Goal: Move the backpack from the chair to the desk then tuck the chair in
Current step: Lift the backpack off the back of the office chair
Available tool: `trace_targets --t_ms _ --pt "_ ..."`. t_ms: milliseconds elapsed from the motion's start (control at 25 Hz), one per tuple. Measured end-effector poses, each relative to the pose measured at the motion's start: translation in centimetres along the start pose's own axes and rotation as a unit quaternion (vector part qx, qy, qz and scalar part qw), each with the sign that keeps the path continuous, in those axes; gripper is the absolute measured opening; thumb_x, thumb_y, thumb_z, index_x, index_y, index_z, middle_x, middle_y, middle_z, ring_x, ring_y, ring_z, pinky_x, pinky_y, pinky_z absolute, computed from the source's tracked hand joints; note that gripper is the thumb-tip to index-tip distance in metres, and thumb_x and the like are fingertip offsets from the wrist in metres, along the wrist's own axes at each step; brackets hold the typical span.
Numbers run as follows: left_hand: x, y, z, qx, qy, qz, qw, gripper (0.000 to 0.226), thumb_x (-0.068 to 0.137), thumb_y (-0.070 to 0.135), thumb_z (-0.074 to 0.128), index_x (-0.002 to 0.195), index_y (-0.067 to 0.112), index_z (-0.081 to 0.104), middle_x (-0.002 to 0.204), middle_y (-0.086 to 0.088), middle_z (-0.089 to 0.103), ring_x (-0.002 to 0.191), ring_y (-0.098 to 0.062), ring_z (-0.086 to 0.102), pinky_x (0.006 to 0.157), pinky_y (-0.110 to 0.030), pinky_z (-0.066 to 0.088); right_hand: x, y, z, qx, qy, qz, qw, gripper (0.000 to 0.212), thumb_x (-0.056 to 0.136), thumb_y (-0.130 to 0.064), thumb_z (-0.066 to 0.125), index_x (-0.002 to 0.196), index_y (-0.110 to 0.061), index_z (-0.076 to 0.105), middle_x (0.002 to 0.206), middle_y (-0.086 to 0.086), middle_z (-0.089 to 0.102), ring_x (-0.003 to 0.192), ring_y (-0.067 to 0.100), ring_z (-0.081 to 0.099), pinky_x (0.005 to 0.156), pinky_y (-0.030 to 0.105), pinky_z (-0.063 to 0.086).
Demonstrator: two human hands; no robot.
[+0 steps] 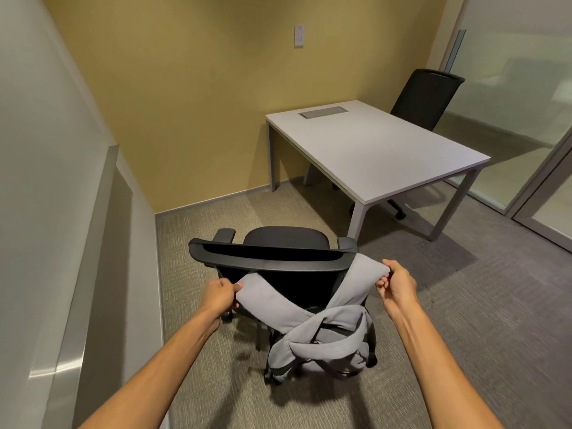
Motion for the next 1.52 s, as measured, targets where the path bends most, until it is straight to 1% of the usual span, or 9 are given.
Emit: trace_targets --t_ms 400,520,600,720,880,960,1120,1280,1520 --pt "-6.6 3.8 3.6 0.039 -0.05 0.175 0.983 0.037 0.082 0.049 0.066 0.069 0.017 0.054 0.069 -0.011 0.063 0.066 -0.028 0.061 0.076 -0.052 0.053 -10.1 -9.4 3.5 0.114 -0.003 -0.144 0.983 0.017 0.09 -0.006 0.064 0.075 -0.011 0.061 0.063 0.001 0.054 0.043 0.004 0.052 0.04 0.013 0.043" --pt "-12.1 5.6 5.5 0.042 -0.099 0.31 0.945 0.049 0.073 0.071 0.061 0.099 0.029 0.056 0.102 -0.002 0.069 0.092 -0.019 0.069 0.08 -0.046 0.055 -12.5 -14.4 3.9 0.172 -0.033 -0.201 0.964 0.017 0.09 -0.005 0.063 0.074 -0.011 0.059 0.063 0.001 0.054 0.043 0.004 0.052 0.044 0.014 0.044" --pt "-15.2 6.6 7.8 0.139 -0.193 0.384 0.892 0.09 0.065 0.08 0.064 0.141 0.04 0.037 0.147 0.008 0.047 0.134 -0.009 0.047 0.106 -0.035 0.042 -13.9 -17.6 4.3 0.202 -0.044 -0.238 0.949 0.016 0.09 -0.004 0.063 0.075 -0.009 0.06 0.062 0.002 0.054 0.045 0.006 0.051 0.046 0.015 0.044" --pt "-17.2 8.3 11.2 0.18 -0.181 0.456 0.853 0.125 0.056 0.076 0.077 0.154 0.037 0.009 0.162 0.014 0.017 0.149 -0.009 0.018 0.118 -0.035 0.022 -15.9 -22.2 4.9 0.251 -0.06 -0.29 0.922 0.023 0.088 0.001 0.063 0.068 -0.007 0.054 0.061 0.003 0.048 0.044 0.008 0.045 0.043 0.017 0.039" --pt "-16.0 12.3 13.5 0.064 -0.072 0.434 0.896 0.087 0.072 0.045 0.079 0.144 0.02 0.038 0.146 0.0 0.047 0.138 -0.017 0.039 0.114 -0.043 0.034 -17.5 -26.6 5.3 0.316 -0.092 -0.32 0.889 0.026 0.087 0.007 0.062 0.066 -0.003 0.051 0.058 0.005 0.045 0.041 0.01 0.042 0.037 0.016 0.036" --pt "-15.5 14.6 14.2 0.03 -0.053 0.457 0.887 0.056 0.073 0.017 0.065 0.127 0.018 0.053 0.118 -0.003 0.066 0.111 -0.024 0.059 0.094 -0.045 0.048 -17.8 -28.4 5.1 0.319 -0.092 -0.33 0.884 0.026 0.086 0.008 0.063 0.066 -0.003 0.049 0.058 0.006 0.044 0.04 0.01 0.041 0.036 0.016 0.036" --pt "-16.7 18.7 15.4 0.03 -0.027 0.487 0.872 0.069 0.062 0.008 0.046 0.129 0.013 0.058 0.068 -0.011 0.064 0.056 -0.023 0.054 0.058 -0.035 0.042 -16.7 -31.6 3.6 0.311 -0.068 -0.354 0.88 0.026 0.086 0.006 0.062 0.067 -0.006 0.048 0.06 0.005 0.044 0.039 0.009 0.041 0.035 0.016 0.034" --pt "-17.4 23.5 16.9 -0.018 -0.012 0.516 0.856 0.053 0.06 0.009 0.043 0.11 0.002 0.061 0.071 -0.018 0.065 0.062 -0.04 0.051 0.058 -0.047 0.046 -13.8 -35.1 1.0 0.177 0.015 -0.405 0.897 0.03 0.084 -0.007 0.064 0.063 -0.015 0.045 0.059 0.001 0.04 0.04 0.009 0.035 0.036 0.021 0.026" --pt "-17.2 30.0 18.4 -0.087 -0.029 0.52 0.849 0.02 0.064 0.005 0.045 0.08 0.003 0.058 0.063 0.003 0.055 0.061 -0.018 0.04 0.058 -0.041 0.039 -9.3 -36.5 -2.1 -0.094 0.115 -0.492 0.858 0.029 0.069 -0.027 0.063 0.049 -0.02 0.044 0.055 -0.008 0.041 0.056 0.009 0.037 0.06 0.032 0.033"
Point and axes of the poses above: each hand's wrist, its own x-axis towards the middle knuckle, its own z-axis out of the palm, y = z × x, the point moved 3 cm from there along x, towards the middle knuckle
